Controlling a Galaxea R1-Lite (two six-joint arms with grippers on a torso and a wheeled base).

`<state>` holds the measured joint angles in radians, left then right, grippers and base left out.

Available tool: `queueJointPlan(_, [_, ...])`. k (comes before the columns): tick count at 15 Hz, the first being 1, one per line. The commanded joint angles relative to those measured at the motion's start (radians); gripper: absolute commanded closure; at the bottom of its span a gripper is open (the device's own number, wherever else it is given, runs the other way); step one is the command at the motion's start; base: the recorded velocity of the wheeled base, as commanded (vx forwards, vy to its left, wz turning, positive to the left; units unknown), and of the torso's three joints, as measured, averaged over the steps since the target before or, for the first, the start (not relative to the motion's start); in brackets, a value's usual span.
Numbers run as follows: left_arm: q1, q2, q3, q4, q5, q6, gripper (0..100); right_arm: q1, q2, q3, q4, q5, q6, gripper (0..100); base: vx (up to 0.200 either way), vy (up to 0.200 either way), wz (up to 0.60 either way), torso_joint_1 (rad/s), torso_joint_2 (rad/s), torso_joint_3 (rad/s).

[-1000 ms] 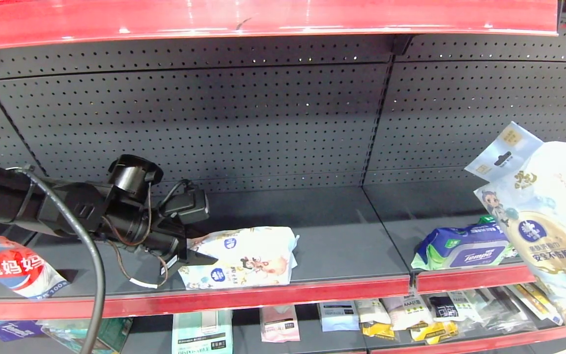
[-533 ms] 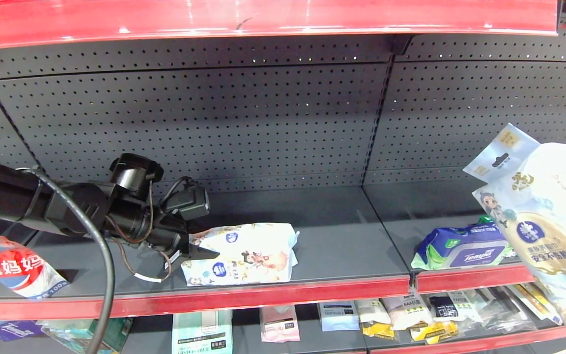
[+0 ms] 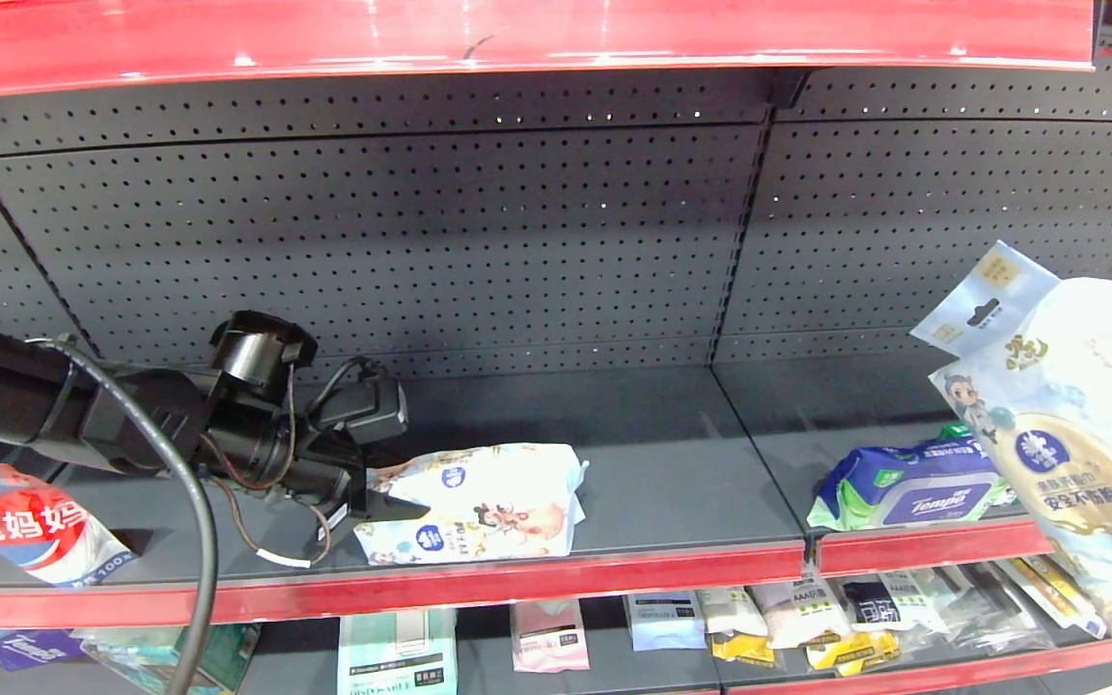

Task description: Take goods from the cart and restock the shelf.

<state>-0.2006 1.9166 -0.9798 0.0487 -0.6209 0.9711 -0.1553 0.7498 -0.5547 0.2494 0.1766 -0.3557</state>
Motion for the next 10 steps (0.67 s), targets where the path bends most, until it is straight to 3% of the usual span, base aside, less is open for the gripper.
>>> queueJointPlan(1, [0.003, 0.001, 0.004, 0.003, 0.0, -0.002, 100, 0.002, 0.01, -0.002, -0.002, -0.002, 0.0, 100, 0.0, 0.0, 0.0, 0.0, 0.0, 0.0])
queueJointPlan(10, [0.0, 0.001, 0.0, 0.0, 0.039, -0.006, 100, 0.002, 0.01, -0.007, -0.001, -0.002, 0.0, 100, 0.0, 0.0, 0.0, 0.0, 0.0, 0.0])
